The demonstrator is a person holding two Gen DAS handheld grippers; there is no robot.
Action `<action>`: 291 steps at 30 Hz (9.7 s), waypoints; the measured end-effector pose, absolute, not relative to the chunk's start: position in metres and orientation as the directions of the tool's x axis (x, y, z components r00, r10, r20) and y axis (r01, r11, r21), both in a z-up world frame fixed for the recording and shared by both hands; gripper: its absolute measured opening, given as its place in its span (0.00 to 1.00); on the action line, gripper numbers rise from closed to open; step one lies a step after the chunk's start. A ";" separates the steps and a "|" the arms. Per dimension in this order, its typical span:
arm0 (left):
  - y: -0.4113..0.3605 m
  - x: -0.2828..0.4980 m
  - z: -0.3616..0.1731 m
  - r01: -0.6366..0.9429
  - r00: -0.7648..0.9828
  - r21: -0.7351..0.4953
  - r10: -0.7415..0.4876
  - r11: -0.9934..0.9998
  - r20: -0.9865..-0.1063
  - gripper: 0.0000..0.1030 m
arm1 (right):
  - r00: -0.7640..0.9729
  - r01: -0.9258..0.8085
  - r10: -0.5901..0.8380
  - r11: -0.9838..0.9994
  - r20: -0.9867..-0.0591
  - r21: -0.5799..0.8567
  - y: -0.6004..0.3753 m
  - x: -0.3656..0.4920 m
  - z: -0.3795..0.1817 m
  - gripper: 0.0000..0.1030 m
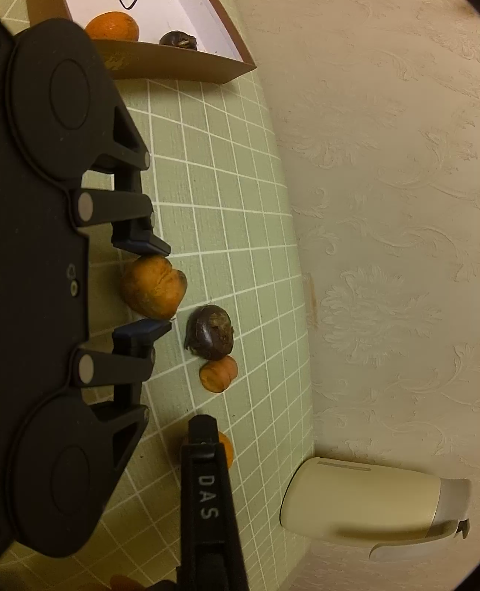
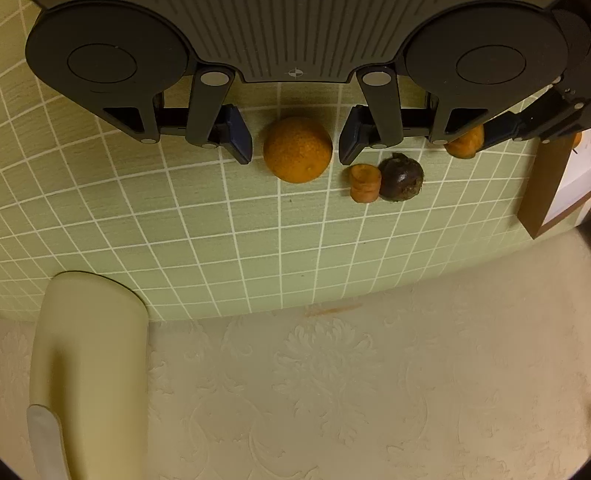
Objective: Organize fruits
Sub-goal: 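Close the right tool on a mandarin while the left tool grasps a brown walnut, then lift the mandarin with the right tool while the left tool lifts the walnut, then carry the mandarin and walnut over the white box with both tools, then open the right tool to drop the mandarin while the left tool drops the walnut, then move both open tools back toward the dark date and orange kumquat, then close the right tool on the orange kumquat while the left tool approaches the dark date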
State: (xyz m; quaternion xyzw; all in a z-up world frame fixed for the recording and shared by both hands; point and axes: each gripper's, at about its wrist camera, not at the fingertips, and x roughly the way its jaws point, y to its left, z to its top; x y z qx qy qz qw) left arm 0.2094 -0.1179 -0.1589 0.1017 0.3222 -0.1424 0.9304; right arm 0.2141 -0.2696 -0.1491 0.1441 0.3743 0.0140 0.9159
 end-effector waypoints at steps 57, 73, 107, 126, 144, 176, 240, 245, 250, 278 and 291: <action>0.079 0.057 -0.073 -0.060 0.846 -0.027 0.036 0.998 -0.531 0.26 | 0.713 -0.457 0.542 0.840 -0.445 0.291 -0.102 0.082 -0.050 0.37; 0.132 0.058 -0.059 -0.202 0.853 -0.036 0.158 0.979 -0.497 0.26 | 0.697 -0.505 0.588 0.809 -0.410 0.301 -0.058 0.096 -0.049 0.37; 0.199 0.145 -0.071 -0.298 0.806 0.010 0.258 0.954 -0.533 0.26 | 0.700 -0.471 0.535 0.844 -0.474 0.257 0.008 0.204 -0.066 0.37; 0.215 0.172 -0.078 -0.399 0.746 0.041 0.350 0.916 -0.567 0.94 | 0.791 -0.375 0.447 0.894 -0.418 0.245 0.007 0.225 -0.073 0.90; 0.186 0.158 -0.057 -0.364 0.803 0.135 0.384 0.922 -0.455 0.94 | 0.797 -0.419 0.491 0.869 -0.352 0.264 -0.006 0.204 -0.054 1.00; 0.068 0.168 -0.056 -0.159 0.871 0.184 0.226 0.970 -0.436 0.94 | 0.841 -0.316 0.390 0.917 -0.376 0.243 -0.119 0.168 -0.055 1.00; -0.134 0.233 -0.152 0.392 0.760 0.139 -0.235 0.909 -0.605 0.70 | 0.775 -0.012 0.173 0.966 -0.608 0.260 -0.259 0.205 -0.126 0.30; -0.140 0.241 -0.159 0.358 0.758 0.144 -0.197 0.922 -0.621 0.70 | 0.780 0.009 0.163 0.962 -0.605 0.272 -0.267 0.205 -0.126 0.30; -0.135 0.244 -0.161 0.319 0.767 0.142 -0.168 0.937 -0.619 0.75 | 0.772 0.012 0.169 0.960 -0.613 0.279 -0.267 0.207 -0.130 0.30; -0.131 0.262 -0.164 0.270 0.788 0.123 -0.145 0.955 -0.598 0.68 | 0.763 0.003 0.192 0.954 -0.617 0.301 -0.260 0.212 -0.131 0.30; -0.106 0.262 -0.163 0.265 0.782 0.139 -0.128 0.954 -0.610 0.56 | 0.737 -0.028 0.246 0.942 -0.630 0.335 -0.241 0.232 -0.140 0.30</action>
